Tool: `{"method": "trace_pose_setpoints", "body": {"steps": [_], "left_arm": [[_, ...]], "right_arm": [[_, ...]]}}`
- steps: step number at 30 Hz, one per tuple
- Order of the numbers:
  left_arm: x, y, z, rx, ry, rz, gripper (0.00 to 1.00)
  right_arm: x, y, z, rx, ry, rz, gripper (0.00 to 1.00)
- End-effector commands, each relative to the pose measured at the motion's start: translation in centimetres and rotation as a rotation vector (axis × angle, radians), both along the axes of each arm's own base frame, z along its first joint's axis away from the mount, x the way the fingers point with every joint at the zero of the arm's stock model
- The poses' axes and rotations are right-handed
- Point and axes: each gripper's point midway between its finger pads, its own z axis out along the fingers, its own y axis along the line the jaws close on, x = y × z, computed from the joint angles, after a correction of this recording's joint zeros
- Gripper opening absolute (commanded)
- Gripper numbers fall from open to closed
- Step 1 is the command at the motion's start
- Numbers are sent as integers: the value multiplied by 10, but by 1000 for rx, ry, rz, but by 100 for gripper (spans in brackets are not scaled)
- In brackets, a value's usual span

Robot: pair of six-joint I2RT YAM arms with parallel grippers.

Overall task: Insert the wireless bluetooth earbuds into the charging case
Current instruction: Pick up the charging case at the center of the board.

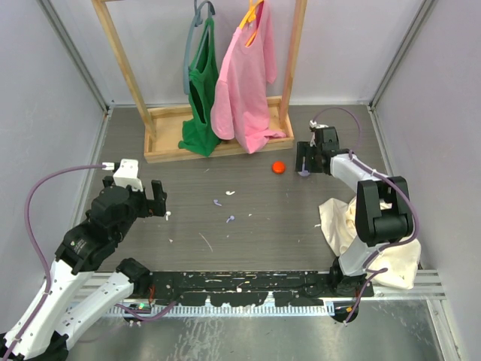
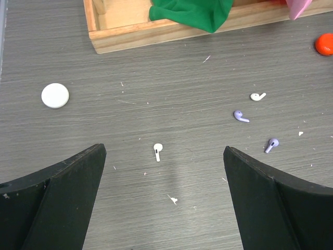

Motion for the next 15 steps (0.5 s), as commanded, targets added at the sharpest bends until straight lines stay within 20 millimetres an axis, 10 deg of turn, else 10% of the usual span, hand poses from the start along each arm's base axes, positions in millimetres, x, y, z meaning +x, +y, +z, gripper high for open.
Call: {"method": "trace_pose_setpoints", "body": {"steps": [1,15], "left_arm": [[6,-4,14,-45,-55,3,98],[6,-4,13,-45,-53,2,98]], "right_arm": [[31,0,18,-61,-90,11,77],[40,1,-18,-87,-9,44,70]]}}
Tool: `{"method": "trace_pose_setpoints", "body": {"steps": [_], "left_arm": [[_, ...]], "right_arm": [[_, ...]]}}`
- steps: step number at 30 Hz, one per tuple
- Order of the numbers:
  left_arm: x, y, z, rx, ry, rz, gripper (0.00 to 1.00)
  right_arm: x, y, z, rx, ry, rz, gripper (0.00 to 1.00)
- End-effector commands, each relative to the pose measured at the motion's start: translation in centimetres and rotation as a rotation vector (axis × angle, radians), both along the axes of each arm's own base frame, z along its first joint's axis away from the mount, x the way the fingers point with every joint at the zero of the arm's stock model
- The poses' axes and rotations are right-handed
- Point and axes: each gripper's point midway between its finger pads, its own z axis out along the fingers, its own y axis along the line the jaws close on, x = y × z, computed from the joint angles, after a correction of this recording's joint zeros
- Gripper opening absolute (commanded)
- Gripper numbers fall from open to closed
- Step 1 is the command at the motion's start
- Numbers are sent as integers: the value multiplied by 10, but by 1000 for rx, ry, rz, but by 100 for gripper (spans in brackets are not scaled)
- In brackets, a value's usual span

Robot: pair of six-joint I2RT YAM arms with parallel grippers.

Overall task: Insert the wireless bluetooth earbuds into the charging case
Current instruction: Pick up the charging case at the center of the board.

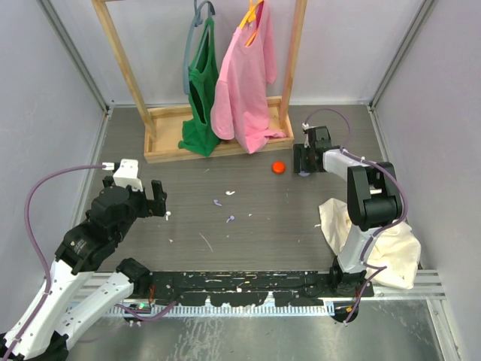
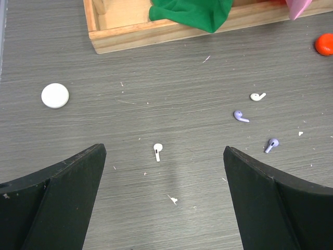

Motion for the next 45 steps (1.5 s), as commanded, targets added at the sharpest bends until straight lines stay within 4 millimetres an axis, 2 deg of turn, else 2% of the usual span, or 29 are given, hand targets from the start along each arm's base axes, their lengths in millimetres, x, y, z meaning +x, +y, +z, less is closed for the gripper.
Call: {"method": "trace_pose_setpoints", "body": {"steps": [1,5,11,20,25,33,45], "left_arm": [[6,-4,13,-44,-53,2,98],[5,-4,15,-48,-58,2,98],[6,-5,14,-50,-54,-4,98],[5,-12,17,-76,-58,-29,98],[6,-26,21,-128,-37,-72,98],[6,-50,28,-247,5,-123,98],[15,-98,19,-424,122,-211,98]], "right_arm": [[20,3,11,-7,-52,15,69],[15,2,4,-11,-31,14,64],[7,5,5,-18,-24,20,54],[-12,29,22,2,-54,51,52],[-27,54,37,12,-90,100,52],[-48,103,81,98,-225,187,52],[-95,179,147,235,-456,400,53]]}}
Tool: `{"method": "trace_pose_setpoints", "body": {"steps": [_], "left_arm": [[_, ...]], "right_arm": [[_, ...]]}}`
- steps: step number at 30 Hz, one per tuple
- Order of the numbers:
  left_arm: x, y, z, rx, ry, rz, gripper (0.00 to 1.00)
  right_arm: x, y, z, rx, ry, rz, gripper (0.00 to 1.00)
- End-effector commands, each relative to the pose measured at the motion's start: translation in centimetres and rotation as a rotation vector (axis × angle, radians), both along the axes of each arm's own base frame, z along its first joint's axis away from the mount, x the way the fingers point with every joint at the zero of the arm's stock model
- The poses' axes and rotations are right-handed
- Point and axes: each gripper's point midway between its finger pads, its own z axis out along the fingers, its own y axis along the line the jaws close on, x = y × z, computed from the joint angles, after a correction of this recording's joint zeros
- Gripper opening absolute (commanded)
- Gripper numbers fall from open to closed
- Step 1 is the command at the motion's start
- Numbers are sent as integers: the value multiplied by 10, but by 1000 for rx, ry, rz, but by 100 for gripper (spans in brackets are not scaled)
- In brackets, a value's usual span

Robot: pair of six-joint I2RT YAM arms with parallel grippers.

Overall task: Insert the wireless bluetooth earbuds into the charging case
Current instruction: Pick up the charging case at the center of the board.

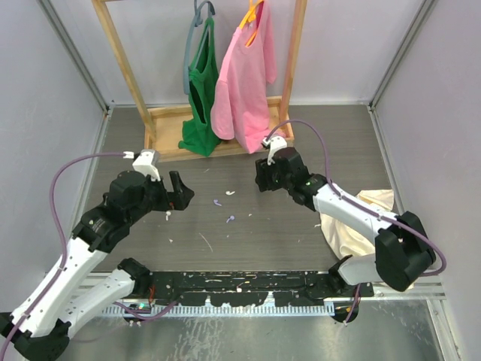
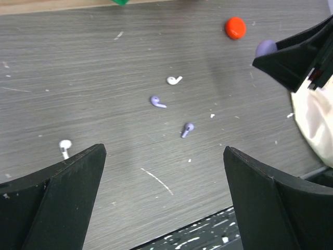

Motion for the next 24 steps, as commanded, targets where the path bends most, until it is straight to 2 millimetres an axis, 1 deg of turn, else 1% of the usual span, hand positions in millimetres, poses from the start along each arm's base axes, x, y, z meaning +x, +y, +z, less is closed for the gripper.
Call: {"method": "trace_pose_setpoints", "body": {"steps": [1,6,12,18,24], "left_arm": [[9,-29,29,-162,-34,-52,98],[11,-49,26,-234,32,-92,98],[11,-69,19,-296,106,-138,98],[12,-86,15,-362,163,-178,100],[9,-106,13,-451,218,-243,92]], "right_arm": [[-7,29,50,122,-172,68,52],[-36,60,65,161,-265,199,53],[-62,86,75,192,-366,321,53],[-83,109,85,209,-439,425,53],[-93,122,94,233,-498,475,54]]}}
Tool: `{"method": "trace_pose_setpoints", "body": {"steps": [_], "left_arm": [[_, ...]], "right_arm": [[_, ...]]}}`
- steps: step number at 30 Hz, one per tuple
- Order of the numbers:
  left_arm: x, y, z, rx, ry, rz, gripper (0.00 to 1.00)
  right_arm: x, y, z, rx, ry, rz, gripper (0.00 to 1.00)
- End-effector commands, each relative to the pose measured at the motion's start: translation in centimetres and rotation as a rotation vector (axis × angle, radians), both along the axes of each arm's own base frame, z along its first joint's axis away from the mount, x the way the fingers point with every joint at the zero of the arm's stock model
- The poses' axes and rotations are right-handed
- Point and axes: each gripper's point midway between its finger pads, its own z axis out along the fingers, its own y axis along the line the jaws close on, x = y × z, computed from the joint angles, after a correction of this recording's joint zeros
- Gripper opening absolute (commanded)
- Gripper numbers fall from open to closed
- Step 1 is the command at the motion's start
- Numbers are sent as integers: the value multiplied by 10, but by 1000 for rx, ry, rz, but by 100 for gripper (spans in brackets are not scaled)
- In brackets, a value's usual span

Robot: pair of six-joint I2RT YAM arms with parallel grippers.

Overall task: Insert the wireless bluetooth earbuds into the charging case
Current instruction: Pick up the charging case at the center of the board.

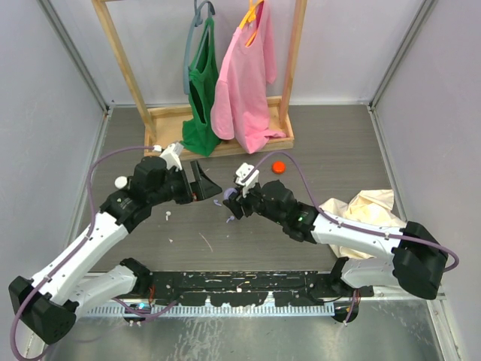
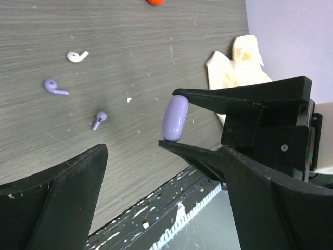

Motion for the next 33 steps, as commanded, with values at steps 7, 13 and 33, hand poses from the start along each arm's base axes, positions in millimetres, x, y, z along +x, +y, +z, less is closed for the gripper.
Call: {"method": "trace_pose_setpoints", "body": {"steps": [7,13,33], "left_arm": [[0,-28,11,-158,-6,-92,82],[3,-31,10,-160,-16,-101,71],[3,-38,2,-171,-9,-138,46]], "right_arm": [[-9,17,52,146,-171,82,54],[-13,21,56,168,-181,111,54],[-17,26,62,206,-203,146,54]]}}
